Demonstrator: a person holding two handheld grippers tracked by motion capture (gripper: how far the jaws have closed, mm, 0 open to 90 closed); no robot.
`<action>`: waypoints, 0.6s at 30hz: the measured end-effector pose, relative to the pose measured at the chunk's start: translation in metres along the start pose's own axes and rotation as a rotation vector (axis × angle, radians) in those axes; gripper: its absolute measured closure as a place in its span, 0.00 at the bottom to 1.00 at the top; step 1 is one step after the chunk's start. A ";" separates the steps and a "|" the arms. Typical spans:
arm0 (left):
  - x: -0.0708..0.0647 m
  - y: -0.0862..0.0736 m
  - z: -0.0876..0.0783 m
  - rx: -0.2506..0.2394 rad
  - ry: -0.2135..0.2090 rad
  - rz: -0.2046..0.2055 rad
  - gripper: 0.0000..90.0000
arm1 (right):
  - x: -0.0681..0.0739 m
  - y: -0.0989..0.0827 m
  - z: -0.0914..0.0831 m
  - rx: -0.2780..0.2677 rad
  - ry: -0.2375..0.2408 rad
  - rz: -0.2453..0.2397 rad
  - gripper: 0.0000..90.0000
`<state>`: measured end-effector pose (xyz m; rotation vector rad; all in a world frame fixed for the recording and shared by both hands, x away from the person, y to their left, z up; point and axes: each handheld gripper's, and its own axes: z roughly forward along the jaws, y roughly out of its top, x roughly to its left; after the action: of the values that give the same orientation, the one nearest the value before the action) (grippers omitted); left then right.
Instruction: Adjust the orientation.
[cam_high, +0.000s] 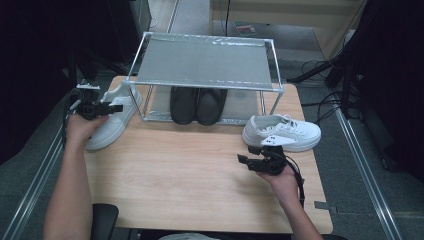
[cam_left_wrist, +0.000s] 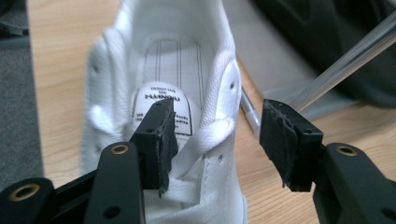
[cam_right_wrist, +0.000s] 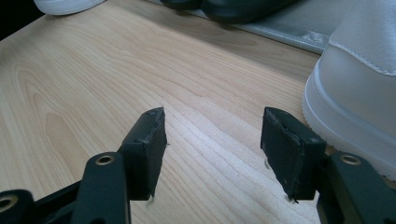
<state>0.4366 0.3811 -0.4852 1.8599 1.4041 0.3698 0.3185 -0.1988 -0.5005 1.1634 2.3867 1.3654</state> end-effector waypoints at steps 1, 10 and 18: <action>0.000 0.000 0.001 -0.003 -0.002 -0.003 0.53 | 0.000 0.000 0.000 0.001 0.000 -0.001 0.46; -0.003 -0.002 0.006 0.004 0.024 0.041 0.73 | 0.000 -0.001 0.003 0.011 -0.001 0.000 0.46; 0.001 -0.002 0.002 -0.006 -0.011 -0.001 0.86 | 0.000 -0.001 0.004 0.011 -0.003 0.001 0.46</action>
<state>0.4370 0.3816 -0.4886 1.8541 1.3945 0.3623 0.3202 -0.1968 -0.5032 1.1691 2.3944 1.3522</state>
